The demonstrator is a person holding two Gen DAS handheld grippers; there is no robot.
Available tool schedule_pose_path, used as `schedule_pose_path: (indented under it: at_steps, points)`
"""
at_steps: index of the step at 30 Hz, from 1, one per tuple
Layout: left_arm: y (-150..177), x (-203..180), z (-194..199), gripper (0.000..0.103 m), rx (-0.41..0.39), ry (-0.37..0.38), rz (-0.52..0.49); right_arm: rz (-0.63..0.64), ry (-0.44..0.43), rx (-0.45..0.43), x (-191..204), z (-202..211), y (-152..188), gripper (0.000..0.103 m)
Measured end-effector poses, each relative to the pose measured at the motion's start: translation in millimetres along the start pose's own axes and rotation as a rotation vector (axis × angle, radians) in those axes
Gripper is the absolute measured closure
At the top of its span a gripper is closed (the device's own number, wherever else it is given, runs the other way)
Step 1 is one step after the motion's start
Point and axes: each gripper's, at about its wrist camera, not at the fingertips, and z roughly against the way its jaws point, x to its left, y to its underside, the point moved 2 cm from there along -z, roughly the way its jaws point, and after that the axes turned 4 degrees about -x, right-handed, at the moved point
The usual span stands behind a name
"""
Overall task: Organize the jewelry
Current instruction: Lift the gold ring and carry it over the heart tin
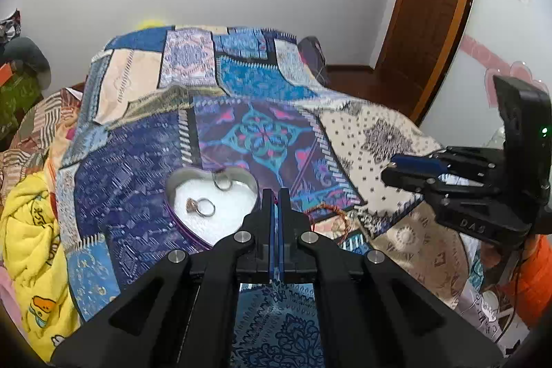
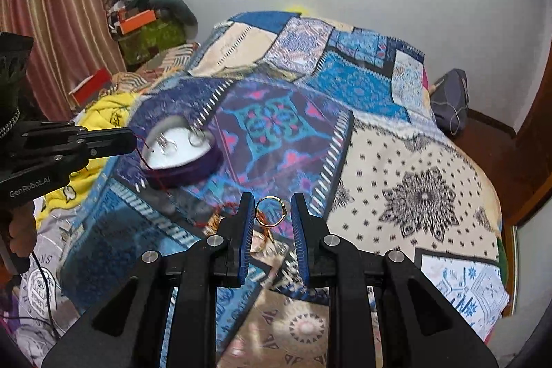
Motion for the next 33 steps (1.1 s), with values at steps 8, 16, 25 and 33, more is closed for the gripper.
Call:
schedule_pose_path:
  at_steps: [8, 16, 25, 33]
  points:
    - [-20.0, 3.3, 28.0, 0.103, -0.081, 0.002, 0.009, 0.010, -0.027, -0.048, 17.9, 2.4, -19.2, 0.084]
    - [-37.7, 11.8, 50.2, 0.103, -0.156, -0.018, 0.016, 0.019, -0.071, -0.075, 35.5, -2.5, -34.6, 0.084]
    - [-54.5, 25.3, 61.9, 0.103, -0.216, -0.047, 0.019, 0.026, -0.106, -0.081, 50.5, -16.4, -46.1, 0.084]
    - [-57.5, 38.7, 56.4, 0.103, -0.223, -0.058, 0.039, 0.032, -0.133, -0.069, 61.4, -33.4, -53.0, 0.084]
